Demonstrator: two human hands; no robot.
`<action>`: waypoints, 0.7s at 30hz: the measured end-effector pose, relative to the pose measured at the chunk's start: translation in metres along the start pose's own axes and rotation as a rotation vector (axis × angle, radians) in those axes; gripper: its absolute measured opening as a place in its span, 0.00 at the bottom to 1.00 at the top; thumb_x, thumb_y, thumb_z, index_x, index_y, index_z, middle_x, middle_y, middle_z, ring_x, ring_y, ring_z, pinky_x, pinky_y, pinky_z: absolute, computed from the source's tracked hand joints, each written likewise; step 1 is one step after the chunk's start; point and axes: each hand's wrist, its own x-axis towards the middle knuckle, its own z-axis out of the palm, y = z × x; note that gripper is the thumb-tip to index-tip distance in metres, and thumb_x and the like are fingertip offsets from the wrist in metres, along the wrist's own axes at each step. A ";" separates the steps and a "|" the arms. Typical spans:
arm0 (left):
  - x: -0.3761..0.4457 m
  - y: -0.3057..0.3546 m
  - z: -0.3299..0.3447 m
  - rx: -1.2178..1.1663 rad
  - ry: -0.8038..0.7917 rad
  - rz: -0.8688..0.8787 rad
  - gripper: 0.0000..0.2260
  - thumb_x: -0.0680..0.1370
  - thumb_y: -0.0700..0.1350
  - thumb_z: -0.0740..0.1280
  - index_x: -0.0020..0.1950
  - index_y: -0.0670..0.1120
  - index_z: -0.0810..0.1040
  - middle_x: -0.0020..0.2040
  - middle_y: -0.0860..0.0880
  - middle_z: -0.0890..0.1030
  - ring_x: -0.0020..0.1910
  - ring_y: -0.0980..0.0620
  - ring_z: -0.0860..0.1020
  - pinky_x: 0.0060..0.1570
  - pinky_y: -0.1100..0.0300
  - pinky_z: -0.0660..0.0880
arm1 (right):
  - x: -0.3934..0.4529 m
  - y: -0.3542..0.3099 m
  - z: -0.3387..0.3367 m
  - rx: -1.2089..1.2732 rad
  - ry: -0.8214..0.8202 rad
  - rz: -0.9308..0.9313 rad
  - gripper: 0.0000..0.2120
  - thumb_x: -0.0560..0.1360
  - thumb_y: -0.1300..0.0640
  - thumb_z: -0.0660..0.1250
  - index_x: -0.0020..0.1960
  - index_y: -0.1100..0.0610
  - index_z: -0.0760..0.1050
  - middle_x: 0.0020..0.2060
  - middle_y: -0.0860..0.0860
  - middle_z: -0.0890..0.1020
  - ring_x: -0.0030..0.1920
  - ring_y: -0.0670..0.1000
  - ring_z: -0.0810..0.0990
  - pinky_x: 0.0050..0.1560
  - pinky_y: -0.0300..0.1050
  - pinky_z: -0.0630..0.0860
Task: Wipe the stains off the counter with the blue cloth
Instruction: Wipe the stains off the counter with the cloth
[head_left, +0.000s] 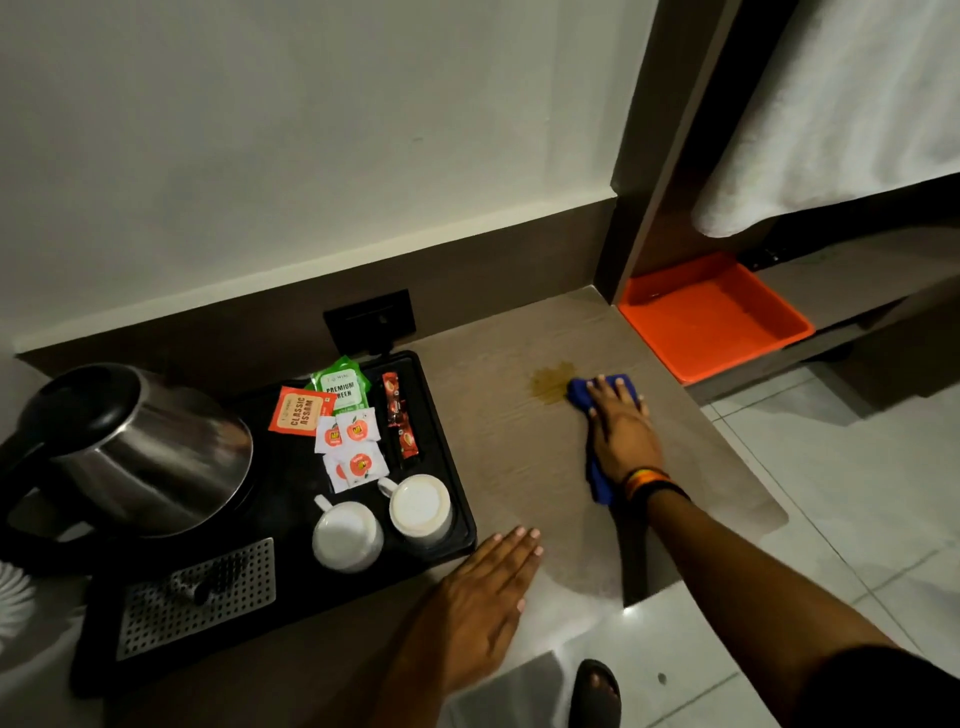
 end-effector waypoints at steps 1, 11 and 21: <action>0.001 -0.005 0.003 -0.026 -0.007 0.004 0.25 0.90 0.50 0.50 0.88 0.49 0.53 0.88 0.52 0.56 0.87 0.54 0.53 0.85 0.55 0.52 | 0.022 -0.007 0.001 0.017 0.027 0.048 0.23 0.84 0.53 0.56 0.78 0.52 0.63 0.79 0.52 0.63 0.81 0.55 0.56 0.82 0.58 0.48; 0.004 -0.010 0.006 0.002 -0.021 0.033 0.26 0.89 0.50 0.52 0.88 0.48 0.53 0.89 0.53 0.52 0.87 0.54 0.52 0.85 0.57 0.48 | -0.012 -0.061 0.027 0.001 -0.214 -0.383 0.23 0.85 0.51 0.54 0.79 0.48 0.60 0.80 0.46 0.61 0.82 0.50 0.53 0.82 0.54 0.49; 0.003 -0.006 0.000 -0.049 0.045 0.058 0.26 0.88 0.46 0.57 0.87 0.46 0.57 0.88 0.51 0.57 0.87 0.53 0.55 0.85 0.54 0.52 | 0.011 -0.087 0.036 -0.020 -0.145 -0.246 0.24 0.84 0.55 0.56 0.80 0.50 0.60 0.80 0.49 0.61 0.82 0.52 0.53 0.82 0.53 0.46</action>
